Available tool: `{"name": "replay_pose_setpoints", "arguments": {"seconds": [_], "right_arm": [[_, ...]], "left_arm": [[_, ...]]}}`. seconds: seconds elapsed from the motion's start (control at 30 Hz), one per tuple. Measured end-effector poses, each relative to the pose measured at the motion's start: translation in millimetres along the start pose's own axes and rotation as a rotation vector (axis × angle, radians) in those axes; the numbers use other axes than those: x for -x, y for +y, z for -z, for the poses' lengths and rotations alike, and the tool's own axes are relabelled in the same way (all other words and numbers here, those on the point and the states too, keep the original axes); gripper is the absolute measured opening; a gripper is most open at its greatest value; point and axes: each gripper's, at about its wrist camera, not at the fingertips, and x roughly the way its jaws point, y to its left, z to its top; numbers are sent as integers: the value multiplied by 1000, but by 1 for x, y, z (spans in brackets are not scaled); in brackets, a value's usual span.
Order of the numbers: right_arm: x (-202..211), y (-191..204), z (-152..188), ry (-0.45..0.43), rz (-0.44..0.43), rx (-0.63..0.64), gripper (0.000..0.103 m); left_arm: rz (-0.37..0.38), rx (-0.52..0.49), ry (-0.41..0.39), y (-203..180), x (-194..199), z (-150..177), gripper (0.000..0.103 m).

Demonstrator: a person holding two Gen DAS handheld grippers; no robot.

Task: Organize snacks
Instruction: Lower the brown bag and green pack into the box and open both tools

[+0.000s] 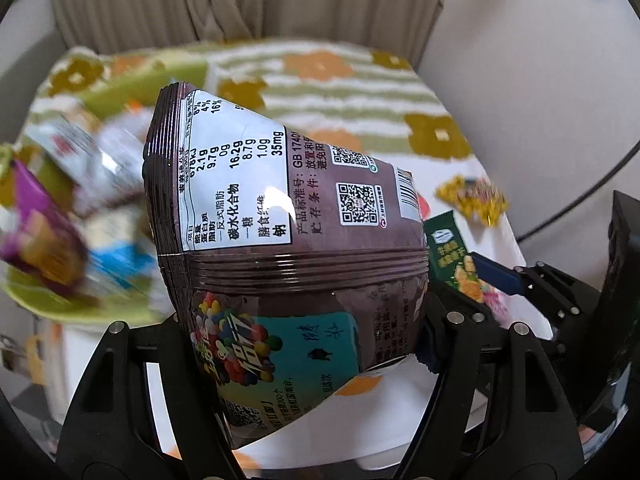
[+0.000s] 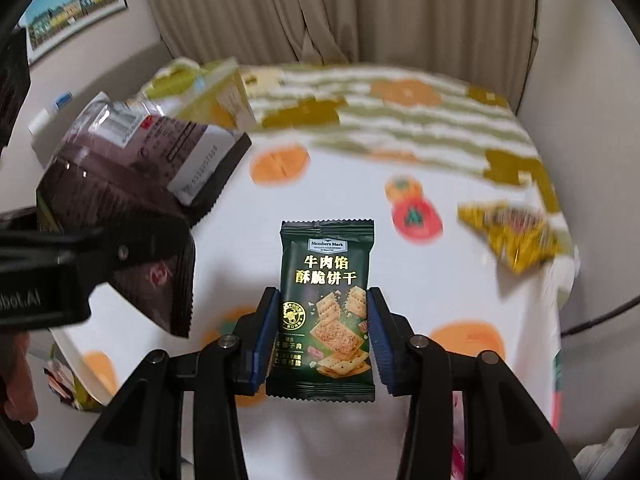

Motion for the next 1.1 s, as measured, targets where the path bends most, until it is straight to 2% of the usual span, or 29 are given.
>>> {"name": "replay_pose_setpoints", "arguments": {"seconds": [0.23,0.37,0.5,0.57,0.63,0.67,0.97,1.1], "right_arm": [[34,57,-57,-110,-62,24,40],[32,104,-85,-141,-104,38,40],[25,131,-99,-150,-120,43,40],[18,146,-106,-153,-123,46,40],[10,157,-112,-153,-118,40,40],[7,162,-114,-151,-113,33,40],[-14,178,-120,-123,-65,-27,40],[-19,189,-122,-114,-58,-26,40]], "left_arm": [[-67,37,-81,73,48,-30,70],[-92,60,-77,122,56,-40,70],[-88,56,-39,164,47,-46,70],[-64,50,-17,175,41,-46,74],[-44,40,-10,183,32,-50,90],[-40,35,-13,187,29,-51,102],[27,3,-13,216,29,-48,103],[53,15,-43,233,43,-43,103]]}}
